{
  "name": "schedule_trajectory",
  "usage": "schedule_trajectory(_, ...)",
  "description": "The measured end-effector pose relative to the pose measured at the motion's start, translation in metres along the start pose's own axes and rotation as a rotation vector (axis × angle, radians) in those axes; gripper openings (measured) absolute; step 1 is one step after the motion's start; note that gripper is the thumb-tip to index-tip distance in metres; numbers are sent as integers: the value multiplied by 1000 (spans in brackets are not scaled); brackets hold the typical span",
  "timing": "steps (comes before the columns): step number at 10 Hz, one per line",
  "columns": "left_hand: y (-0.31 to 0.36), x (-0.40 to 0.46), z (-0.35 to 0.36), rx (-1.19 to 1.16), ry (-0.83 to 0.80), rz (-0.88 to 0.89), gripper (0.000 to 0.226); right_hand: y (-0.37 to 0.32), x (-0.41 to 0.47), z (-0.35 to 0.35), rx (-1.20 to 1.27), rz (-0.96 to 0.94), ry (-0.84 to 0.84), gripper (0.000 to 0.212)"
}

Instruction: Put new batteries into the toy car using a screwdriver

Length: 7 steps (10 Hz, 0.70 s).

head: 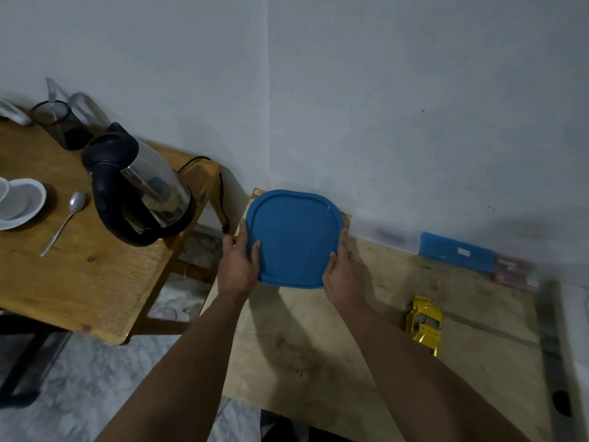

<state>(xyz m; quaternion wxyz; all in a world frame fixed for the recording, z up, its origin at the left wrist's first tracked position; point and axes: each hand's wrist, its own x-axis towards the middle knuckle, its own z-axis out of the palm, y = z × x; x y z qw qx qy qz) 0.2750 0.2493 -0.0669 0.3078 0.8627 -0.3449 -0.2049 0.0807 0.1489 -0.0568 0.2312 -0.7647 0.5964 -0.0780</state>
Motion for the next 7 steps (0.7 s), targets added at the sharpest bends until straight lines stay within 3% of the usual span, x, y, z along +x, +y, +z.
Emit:
schedule_trajectory(3,-6,12,1,46,-71,3,60,-3,-1,5,123,62,8,63)
schedule_trajectory(6,6,30,-4,113,-126,37,60,-11,-2,-6,69,112,3,62)
schedule_trajectory(7,12,45,-17,292,-218,32,62,-18,-3,-20,88,121,-113,62)
